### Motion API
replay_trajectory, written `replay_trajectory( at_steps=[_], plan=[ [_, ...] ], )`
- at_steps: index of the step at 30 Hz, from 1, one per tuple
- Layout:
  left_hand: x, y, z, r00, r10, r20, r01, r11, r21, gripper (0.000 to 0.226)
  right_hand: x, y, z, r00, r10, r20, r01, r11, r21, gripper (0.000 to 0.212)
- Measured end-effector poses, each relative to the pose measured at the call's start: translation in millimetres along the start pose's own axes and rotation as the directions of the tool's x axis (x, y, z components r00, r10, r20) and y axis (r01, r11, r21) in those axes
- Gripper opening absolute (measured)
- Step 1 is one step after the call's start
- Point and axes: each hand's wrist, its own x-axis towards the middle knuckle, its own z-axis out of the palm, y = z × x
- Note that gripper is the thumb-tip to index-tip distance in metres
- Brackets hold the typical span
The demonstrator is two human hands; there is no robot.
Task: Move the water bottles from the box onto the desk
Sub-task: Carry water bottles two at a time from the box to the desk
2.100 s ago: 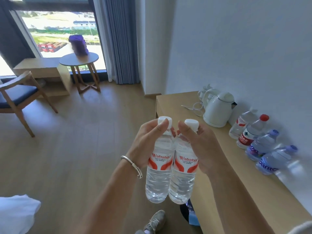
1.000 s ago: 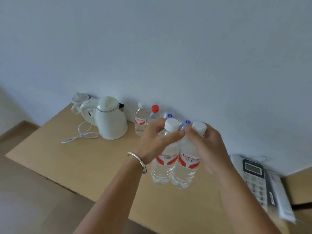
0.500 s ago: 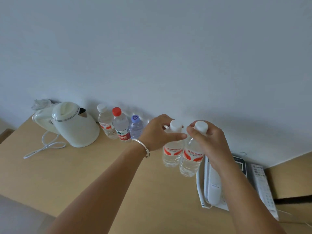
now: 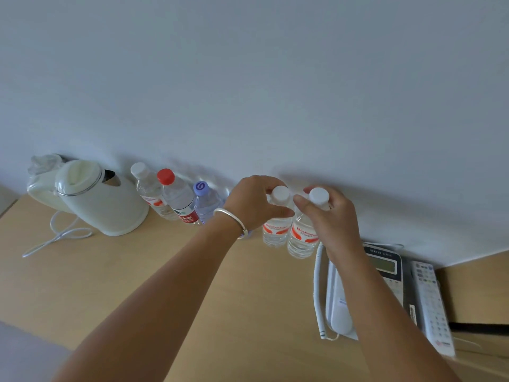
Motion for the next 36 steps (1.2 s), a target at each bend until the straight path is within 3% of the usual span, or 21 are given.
replay_trajectory(
  at_steps=[11,18,24,32,36],
  plan=[
    [10,-21,-2,0.997,-0.06,0.04,0.052,0.984,0.172,0.036,0,14,32,0.999,-0.005,-0.034,0.002,0.996,-0.084,0.023],
    [14,-25,-1,0.998,-0.042,0.04,0.034,0.981,0.19,0.034,-1,25,41,0.996,0.002,-0.086,-0.012,0.993,-0.116,0.025],
    [15,-23,-2,0.998,-0.035,0.059,0.021,0.977,0.214,0.034,-6,27,46,0.985,-0.102,-0.139,0.075,0.979,-0.189,0.028],
    [0,-25,0,1.0,0.001,-0.02,0.001,0.993,0.118,0.043,-9,19,38,0.988,-0.109,-0.105,0.08,0.964,-0.252,0.039],
    [-15,-26,-8,0.998,0.0,-0.055,-0.001,1.0,-0.016,0.045,-22,7,30,0.984,-0.108,-0.144,0.075,0.973,-0.218,0.04]
  ],
)
